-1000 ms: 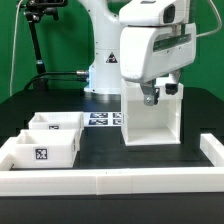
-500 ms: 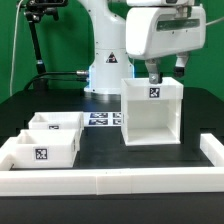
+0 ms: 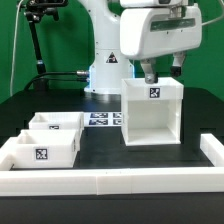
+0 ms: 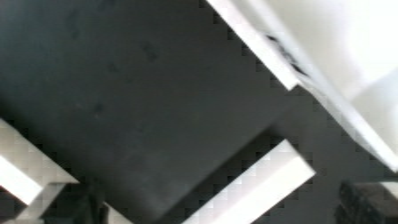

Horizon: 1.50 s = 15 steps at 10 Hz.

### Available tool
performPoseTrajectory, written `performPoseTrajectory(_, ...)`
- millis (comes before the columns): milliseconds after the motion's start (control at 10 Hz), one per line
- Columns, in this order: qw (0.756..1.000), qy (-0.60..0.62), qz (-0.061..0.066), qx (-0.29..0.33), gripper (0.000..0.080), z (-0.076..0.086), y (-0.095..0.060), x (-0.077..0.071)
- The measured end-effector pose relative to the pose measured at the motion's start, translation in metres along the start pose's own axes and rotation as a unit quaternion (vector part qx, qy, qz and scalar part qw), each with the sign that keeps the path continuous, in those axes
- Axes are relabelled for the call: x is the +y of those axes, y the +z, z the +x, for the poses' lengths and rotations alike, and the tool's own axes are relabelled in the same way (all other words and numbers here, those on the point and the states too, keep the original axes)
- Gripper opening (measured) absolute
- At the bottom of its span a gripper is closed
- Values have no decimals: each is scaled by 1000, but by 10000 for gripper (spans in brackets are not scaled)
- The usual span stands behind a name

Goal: Assemble drawer

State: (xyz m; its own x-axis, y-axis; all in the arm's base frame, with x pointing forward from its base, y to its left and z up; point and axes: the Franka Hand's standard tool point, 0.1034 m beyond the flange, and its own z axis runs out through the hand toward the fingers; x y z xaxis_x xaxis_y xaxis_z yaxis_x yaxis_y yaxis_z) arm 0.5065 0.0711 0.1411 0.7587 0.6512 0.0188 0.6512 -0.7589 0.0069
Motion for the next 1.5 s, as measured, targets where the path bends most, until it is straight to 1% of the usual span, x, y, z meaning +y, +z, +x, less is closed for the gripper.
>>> performPoseTrajectory(100,999,49,-8,0,650,-9,-2,-16)
performPoseTrajectory(200,995,95,-10,-7,650,-14,0,-30)
performPoseTrajectory(300,992,127,-8,-12,650,-16,2,-38)
performPoseTrajectory(600,985,175,5,-9,650,-23,10,-46)
performPoseTrajectory(1000,982,189,4,-8,650,-22,10,-47)
performPoseTrajectory(1100,971,239,5,-10,650,-28,14,-54)
performPoseTrajectory(1200,965,262,8,-15,650,-30,19,-62)
performPoseTrajectory(1300,961,276,14,-15,650,-29,20,-65)
performPoseTrajectory(1500,955,295,24,-19,650,-32,24,-68)
